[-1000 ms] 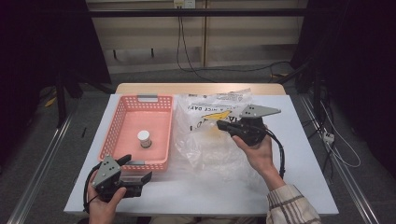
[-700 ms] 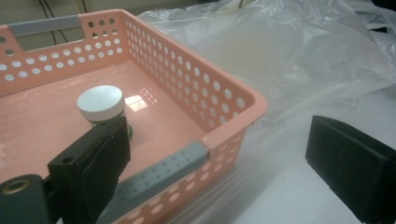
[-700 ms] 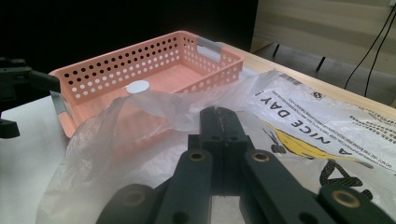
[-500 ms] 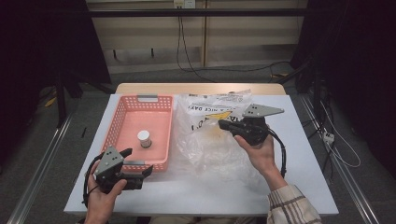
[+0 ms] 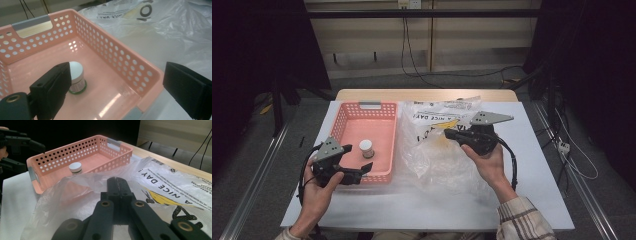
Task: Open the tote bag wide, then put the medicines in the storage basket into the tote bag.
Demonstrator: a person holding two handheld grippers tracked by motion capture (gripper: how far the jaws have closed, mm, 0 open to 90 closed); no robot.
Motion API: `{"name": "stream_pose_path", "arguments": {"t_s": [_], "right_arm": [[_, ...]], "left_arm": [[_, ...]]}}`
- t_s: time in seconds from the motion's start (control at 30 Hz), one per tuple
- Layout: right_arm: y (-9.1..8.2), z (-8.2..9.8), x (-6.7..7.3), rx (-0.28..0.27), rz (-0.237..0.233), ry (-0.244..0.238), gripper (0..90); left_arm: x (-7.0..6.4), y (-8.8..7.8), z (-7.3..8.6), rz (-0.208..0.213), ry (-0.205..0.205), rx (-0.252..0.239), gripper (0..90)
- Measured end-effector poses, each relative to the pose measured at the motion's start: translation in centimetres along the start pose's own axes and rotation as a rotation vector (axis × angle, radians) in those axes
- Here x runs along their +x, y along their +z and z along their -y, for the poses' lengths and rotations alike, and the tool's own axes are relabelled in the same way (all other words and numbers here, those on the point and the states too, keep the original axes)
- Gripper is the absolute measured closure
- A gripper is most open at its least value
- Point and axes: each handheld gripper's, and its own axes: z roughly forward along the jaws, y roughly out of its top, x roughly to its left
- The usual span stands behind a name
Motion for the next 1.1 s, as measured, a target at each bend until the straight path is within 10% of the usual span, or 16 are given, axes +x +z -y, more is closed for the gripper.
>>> {"name": "stream_pose_path", "arguments": {"t_s": [0.37,0.6,1.1], "right_arm": [[0.1,0.1,-0.1,0.004,-0.004,-0.001,90.0],[0.5,0.2,0.0,0.016,-0.013,0.002,90.0],[0.7,0.3,-0.1,0.026,-0.016,0.001,90.0]], "left_arm": [[3.2,2.3,-1.2,0.034,-0.009,0.098,8.6],[4.7,4.1,-1.5,-0.019,-0.026,0.145,8.7],[4.8,7.2,-2.7,-0.033,0.044,0.263,15.7]]}}
